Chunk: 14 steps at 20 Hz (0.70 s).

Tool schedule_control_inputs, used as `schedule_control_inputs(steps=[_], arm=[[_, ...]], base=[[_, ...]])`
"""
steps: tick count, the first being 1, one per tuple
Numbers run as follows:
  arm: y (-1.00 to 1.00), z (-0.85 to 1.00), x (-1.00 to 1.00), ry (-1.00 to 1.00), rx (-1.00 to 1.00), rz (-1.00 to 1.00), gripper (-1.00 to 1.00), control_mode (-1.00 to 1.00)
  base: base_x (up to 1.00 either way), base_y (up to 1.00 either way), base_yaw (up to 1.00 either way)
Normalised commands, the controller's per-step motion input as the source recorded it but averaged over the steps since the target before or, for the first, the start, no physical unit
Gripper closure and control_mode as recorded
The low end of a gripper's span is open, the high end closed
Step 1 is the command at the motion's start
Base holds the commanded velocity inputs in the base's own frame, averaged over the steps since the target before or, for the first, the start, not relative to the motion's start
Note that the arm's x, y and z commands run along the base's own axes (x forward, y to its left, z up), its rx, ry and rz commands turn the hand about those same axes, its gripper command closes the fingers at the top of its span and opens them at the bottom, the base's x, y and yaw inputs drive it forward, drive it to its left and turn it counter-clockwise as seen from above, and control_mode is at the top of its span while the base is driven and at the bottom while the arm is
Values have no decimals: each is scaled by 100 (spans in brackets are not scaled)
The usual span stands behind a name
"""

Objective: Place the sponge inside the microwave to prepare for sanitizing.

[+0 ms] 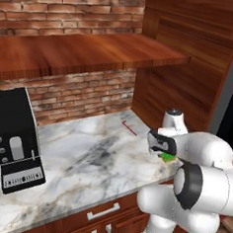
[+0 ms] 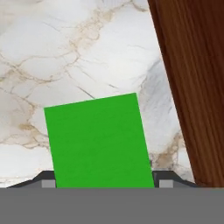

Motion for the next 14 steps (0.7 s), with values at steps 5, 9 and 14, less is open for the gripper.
schedule_control_inputs(steps=[5,9,14], arm=[[2,100,-68,0,2,-32,100,-100],[9,100,-77,4,10,-30,100,-100],[9,89,-96,1,15,-25,100,-100]], base=[[0,0,0],[0,0,0],[0,0,0]])
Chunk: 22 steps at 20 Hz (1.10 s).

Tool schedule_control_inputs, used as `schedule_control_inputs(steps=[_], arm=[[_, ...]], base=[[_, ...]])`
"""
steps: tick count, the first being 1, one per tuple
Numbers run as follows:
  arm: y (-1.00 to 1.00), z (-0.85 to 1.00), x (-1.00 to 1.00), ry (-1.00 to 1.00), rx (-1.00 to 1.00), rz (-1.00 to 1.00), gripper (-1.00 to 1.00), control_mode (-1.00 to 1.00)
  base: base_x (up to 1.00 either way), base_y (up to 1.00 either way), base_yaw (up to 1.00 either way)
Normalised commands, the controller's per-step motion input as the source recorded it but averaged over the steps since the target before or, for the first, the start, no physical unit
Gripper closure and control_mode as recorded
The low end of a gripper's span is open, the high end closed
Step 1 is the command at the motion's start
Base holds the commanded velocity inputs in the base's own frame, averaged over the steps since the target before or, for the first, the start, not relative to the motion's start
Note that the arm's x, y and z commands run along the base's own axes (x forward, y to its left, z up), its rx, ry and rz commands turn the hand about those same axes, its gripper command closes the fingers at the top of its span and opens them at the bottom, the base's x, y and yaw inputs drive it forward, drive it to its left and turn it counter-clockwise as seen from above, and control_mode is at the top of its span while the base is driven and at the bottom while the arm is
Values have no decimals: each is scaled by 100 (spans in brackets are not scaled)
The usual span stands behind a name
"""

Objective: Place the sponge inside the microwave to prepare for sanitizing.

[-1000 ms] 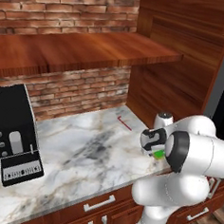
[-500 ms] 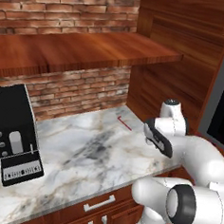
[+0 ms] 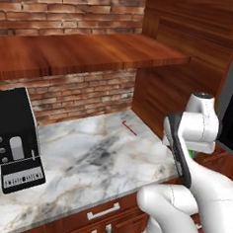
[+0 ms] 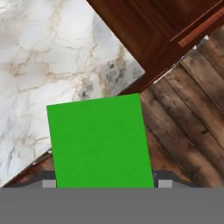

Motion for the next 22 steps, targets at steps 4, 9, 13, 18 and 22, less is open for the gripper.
schedule_control_inputs(steps=[4,9,13,18,22], arm=[[17,89,-80,2,4,-18,100,-100],[1,57,-35,1,-6,-2,100,-100],[0,30,-23,3,-6,0,100,-100],[0,0,-1,0,0,0,100,-100],[4,0,0,0,0,0,100,-100]], base=[[0,0,0],[0,0,0],[0,0,0],[0,0,0],[0,0,0]])
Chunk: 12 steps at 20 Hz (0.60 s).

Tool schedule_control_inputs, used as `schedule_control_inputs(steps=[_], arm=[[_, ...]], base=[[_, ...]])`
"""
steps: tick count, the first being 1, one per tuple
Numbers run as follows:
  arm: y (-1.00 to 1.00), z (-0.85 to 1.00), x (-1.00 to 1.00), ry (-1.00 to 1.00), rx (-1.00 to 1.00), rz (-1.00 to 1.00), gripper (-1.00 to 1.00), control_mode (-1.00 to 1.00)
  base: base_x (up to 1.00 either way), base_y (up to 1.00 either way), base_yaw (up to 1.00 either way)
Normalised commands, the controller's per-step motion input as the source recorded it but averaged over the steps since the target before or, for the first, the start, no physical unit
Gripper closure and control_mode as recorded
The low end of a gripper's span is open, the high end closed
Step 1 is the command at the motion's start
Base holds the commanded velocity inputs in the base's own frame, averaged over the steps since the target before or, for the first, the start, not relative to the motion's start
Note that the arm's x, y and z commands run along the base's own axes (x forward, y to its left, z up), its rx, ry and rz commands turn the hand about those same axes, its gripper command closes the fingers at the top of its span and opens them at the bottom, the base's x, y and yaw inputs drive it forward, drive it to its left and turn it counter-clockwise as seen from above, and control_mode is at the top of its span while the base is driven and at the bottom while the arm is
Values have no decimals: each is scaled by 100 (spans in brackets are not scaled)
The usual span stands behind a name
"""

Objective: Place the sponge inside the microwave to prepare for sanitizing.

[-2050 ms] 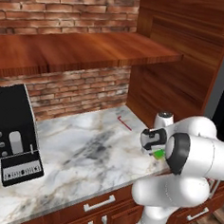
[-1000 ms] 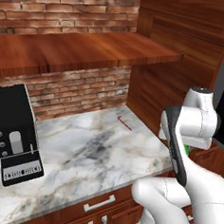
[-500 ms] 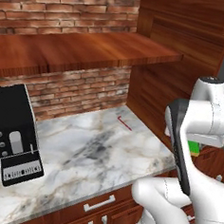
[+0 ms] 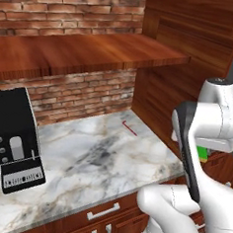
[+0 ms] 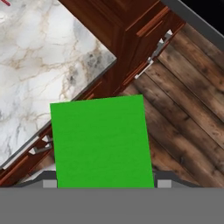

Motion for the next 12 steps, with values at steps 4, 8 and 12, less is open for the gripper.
schedule_control_inputs(steps=[4,8,12], arm=[[1,-1,-4,0,0,0,100,-100],[0,0,0,0,0,0,100,100],[0,0,0,0,0,0,100,100]], base=[[0,0,0],[-35,0,0],[-57,2,0]])
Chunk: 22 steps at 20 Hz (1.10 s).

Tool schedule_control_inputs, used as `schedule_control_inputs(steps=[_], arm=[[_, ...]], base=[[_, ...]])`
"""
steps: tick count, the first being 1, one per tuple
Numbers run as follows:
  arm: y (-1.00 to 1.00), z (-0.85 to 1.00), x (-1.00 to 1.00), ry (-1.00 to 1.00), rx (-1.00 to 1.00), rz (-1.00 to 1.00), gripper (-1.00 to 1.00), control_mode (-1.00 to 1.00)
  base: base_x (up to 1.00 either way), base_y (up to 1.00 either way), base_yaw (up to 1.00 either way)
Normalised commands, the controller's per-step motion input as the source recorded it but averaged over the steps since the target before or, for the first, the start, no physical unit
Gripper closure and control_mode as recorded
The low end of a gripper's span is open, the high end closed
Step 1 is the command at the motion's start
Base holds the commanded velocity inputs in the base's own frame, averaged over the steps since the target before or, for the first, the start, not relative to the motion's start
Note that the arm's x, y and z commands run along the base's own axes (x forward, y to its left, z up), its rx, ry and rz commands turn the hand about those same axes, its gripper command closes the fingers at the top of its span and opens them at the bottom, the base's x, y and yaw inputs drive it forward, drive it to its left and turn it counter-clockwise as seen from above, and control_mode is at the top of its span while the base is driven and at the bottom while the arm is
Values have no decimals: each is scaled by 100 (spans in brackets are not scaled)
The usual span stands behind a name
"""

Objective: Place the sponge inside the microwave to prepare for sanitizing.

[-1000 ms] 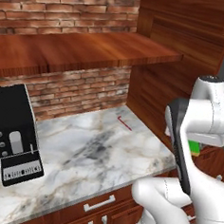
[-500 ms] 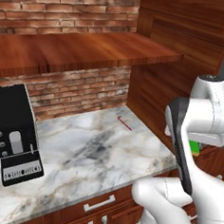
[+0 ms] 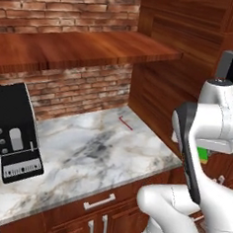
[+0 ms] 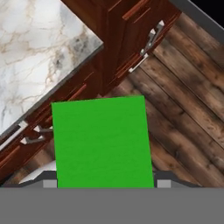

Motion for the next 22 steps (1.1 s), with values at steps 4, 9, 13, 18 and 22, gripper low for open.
schedule_control_inputs(steps=[4,9,13,18,22], arm=[[0,0,0,0,0,0,100,100],[0,0,0,0,0,0,100,100],[0,0,0,0,0,0,100,100],[0,0,0,0,0,0,100,100],[0,0,0,0,0,0,100,100]], base=[[-63,1,0],[-83,3,0],[-92,16,0],[-89,29,-1],[-57,6,-12]])
